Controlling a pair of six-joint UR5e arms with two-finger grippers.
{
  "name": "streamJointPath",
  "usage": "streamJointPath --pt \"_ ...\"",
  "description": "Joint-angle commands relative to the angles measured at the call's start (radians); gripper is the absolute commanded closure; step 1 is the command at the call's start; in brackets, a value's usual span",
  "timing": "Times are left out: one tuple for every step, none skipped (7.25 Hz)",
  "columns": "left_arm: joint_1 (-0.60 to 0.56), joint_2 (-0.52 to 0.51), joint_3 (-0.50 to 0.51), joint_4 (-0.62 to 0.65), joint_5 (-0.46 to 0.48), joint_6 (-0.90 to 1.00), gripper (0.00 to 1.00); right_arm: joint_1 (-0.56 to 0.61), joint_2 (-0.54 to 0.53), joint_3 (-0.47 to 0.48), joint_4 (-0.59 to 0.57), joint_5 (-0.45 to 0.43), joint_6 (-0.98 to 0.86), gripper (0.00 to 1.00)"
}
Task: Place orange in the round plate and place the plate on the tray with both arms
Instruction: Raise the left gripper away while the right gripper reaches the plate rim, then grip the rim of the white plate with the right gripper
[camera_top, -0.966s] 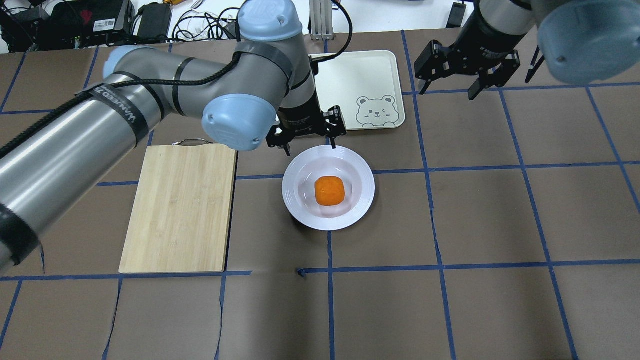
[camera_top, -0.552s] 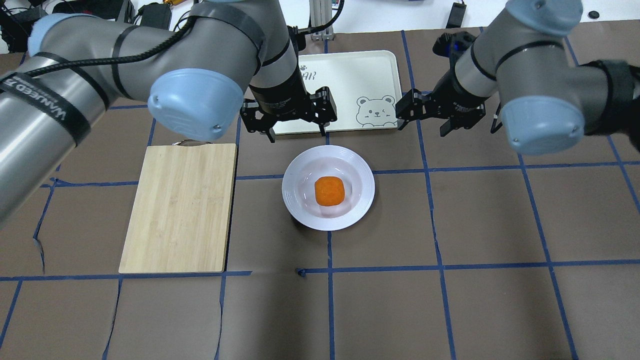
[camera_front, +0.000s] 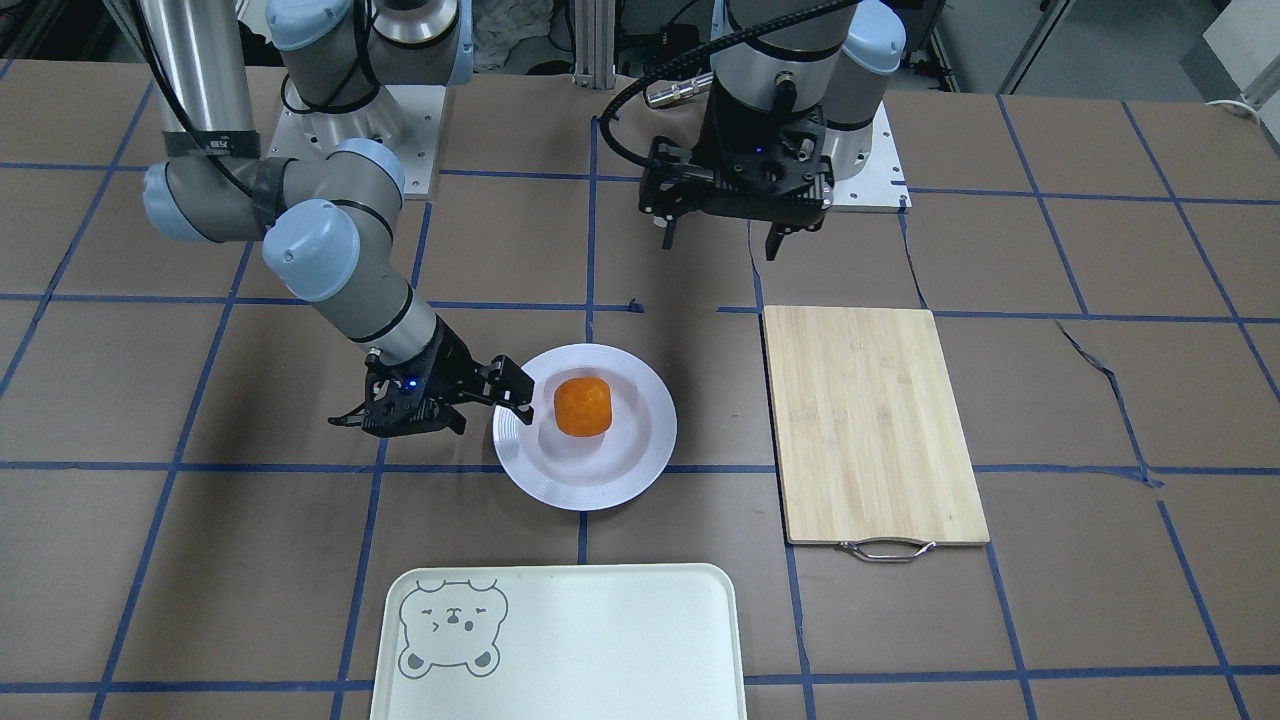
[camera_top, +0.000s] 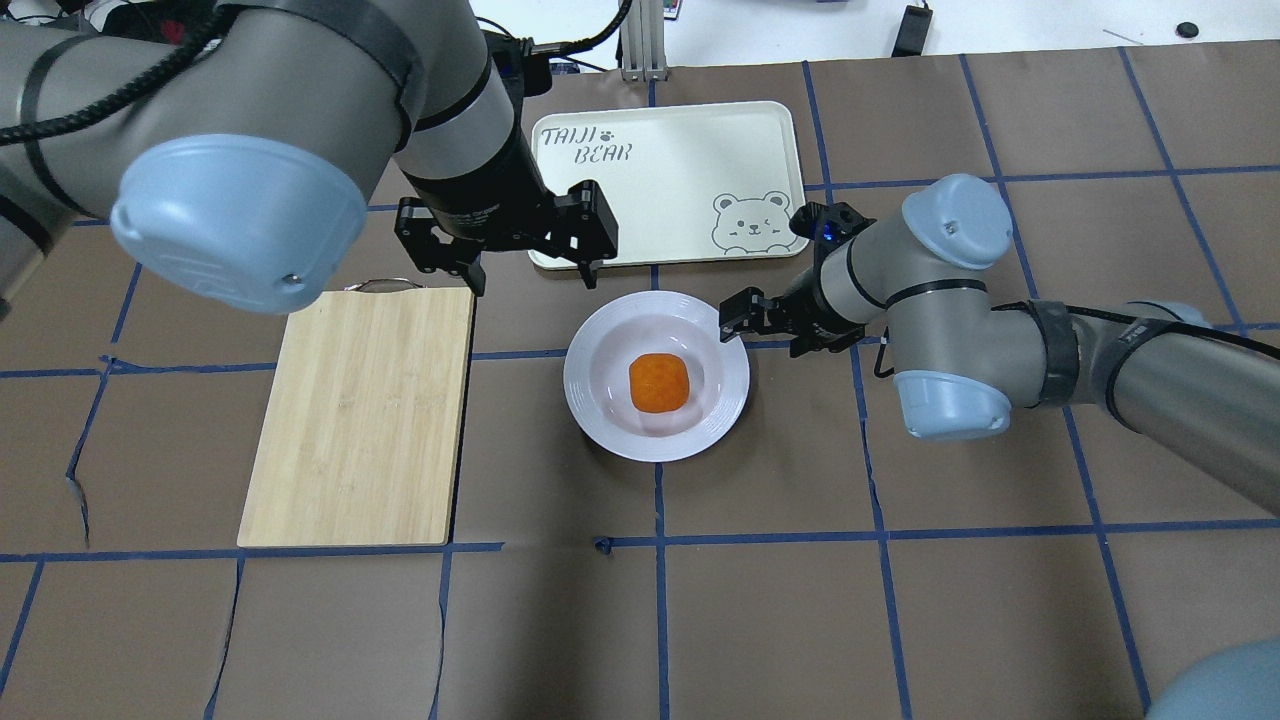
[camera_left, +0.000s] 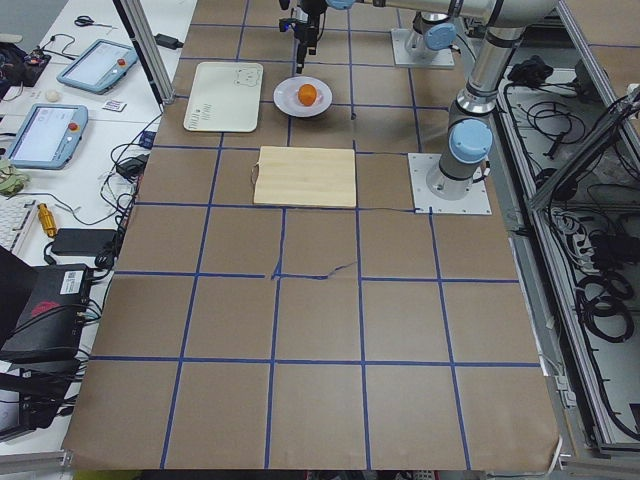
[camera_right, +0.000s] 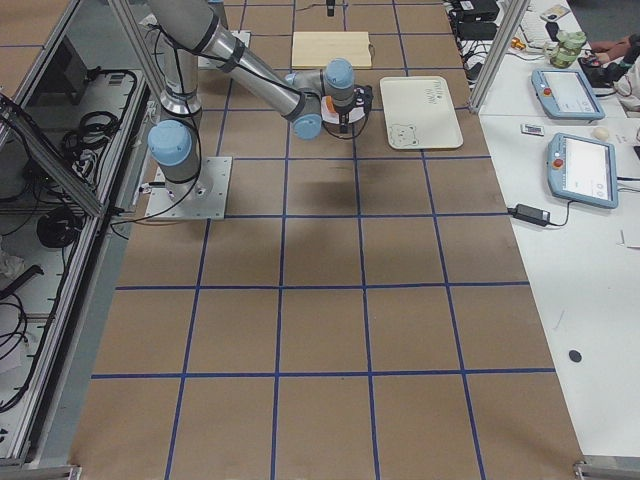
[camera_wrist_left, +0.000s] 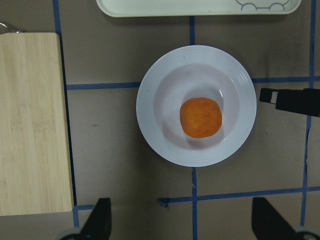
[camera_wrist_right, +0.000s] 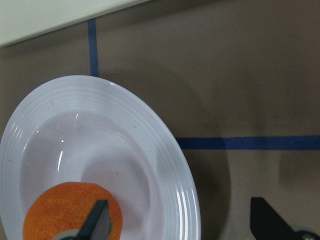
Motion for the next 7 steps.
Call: streamJointPath --pt "0.121 0.04 -0.012 -0.007 0.047 0.085 0.0 0.014 0.023 0.02 -0.03 0.001 0.008 0.0" --pt "0.127 0.043 -0.014 -0.007 0.03 0.077 0.0 0.014 0.03 0.019 -0.03 0.001 0.01 0.0" --pt "0.132 0.044 -0.014 -0.007 0.03 0.085 0.0 0.014 0.032 0.019 -0.03 0.001 0.013 0.0" --pt "0.133 0.044 -0.014 -0.007 0.027 0.085 0.0 0.016 0.032 0.02 -0.029 0.001 0.021 0.07" --pt "0.133 0.044 -0.015 -0.007 0.025 0.085 0.0 0.034 0.038 0.02 -0.03 0.001 0.021 0.08" --pt "0.132 0.046 -0.015 -0.007 0.025 0.085 0.0 0.048 0.041 0.019 -0.032 -0.001 0.037 0.09" --pt "0.132 0.049 -0.015 -0.007 0.025 0.085 0.0 0.051 0.041 0.016 -0.032 -0.004 0.056 0.12"
